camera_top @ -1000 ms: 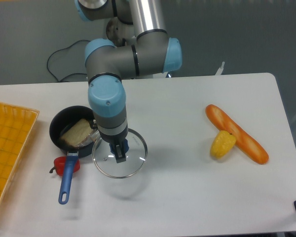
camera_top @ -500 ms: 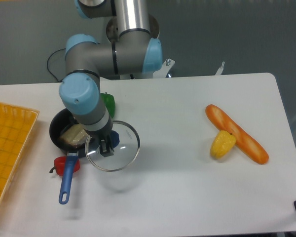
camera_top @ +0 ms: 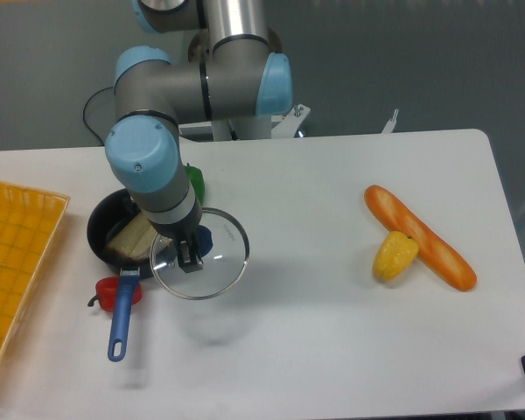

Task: Close the pot lid
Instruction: 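Carry the glass lid over the black saucepan and lower it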

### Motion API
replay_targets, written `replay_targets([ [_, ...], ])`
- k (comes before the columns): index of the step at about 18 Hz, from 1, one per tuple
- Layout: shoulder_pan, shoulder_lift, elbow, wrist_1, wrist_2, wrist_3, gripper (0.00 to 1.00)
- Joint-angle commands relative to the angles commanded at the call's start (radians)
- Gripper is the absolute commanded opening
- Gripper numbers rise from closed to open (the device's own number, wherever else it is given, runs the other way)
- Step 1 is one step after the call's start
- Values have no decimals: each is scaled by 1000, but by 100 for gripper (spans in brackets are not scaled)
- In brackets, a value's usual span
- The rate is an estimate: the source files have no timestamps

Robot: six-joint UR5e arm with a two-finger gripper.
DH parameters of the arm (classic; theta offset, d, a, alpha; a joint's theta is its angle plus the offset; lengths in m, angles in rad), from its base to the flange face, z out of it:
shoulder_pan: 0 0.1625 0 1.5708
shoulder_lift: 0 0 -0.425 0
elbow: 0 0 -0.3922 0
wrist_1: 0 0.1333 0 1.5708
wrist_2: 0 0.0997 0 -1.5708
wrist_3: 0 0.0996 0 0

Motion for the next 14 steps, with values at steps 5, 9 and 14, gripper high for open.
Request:
replay_targets([
  [5,-17,18,-1,-52,-8,-2,63],
  [9,-60,34,-8,-80,-9,-14,63],
  [14,-78,66,-9,-118,-63,-29,63],
])
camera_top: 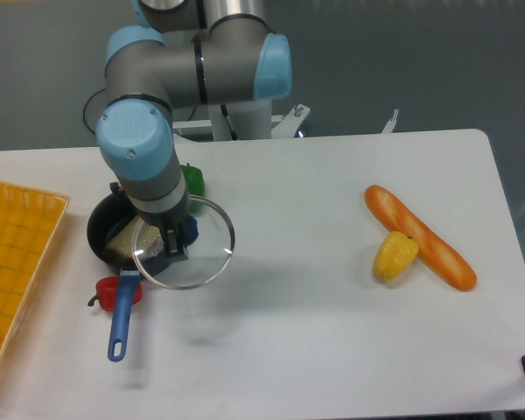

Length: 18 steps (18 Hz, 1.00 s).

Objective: Close the pot lid

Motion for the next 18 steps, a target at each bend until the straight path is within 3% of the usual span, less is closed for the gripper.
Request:
replay_targets([
  [13,-109,20,-104,5,-2,-69,63],
  [18,-143,18,-110,6,-3,-91,63],
])
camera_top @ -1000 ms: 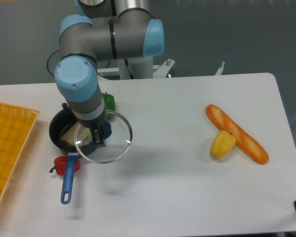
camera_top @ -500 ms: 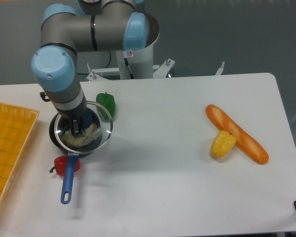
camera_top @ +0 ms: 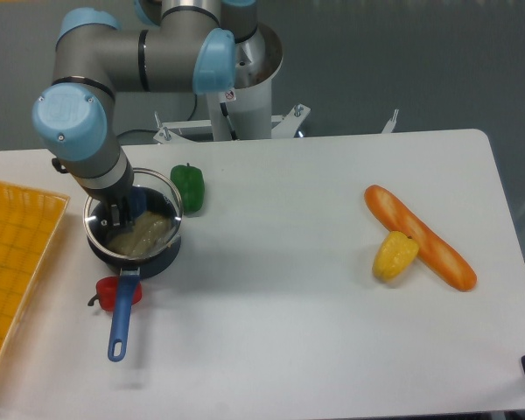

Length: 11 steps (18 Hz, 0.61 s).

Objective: Close the pot lid

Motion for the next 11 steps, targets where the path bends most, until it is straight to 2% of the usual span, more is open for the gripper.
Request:
replay_targets([
  [8,-17,-2,-9,5,6,-32,63],
  [11,-17,0,-9,28,15,-34,63],
])
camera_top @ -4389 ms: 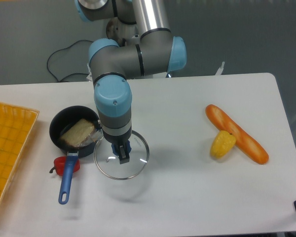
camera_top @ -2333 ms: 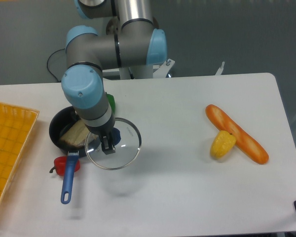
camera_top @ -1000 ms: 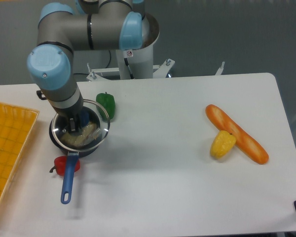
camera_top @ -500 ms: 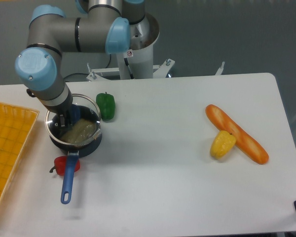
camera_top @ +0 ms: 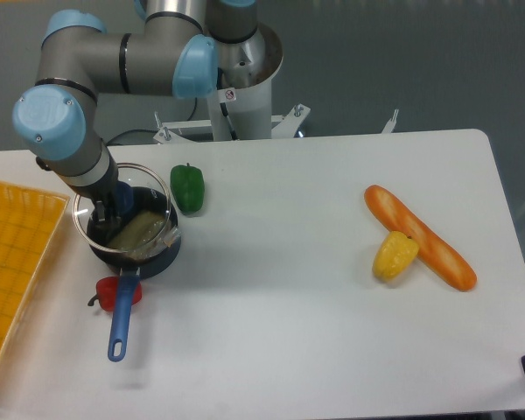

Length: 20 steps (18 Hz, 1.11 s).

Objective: Close the pot lid

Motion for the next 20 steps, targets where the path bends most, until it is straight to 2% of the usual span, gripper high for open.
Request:
replay_targets([
  [9,-9,-8,0,29,133,-11,63],
  [16,-44,-17,0,32,147,-77,63],
  [20,-69,-25,0,34,192,-95,63],
])
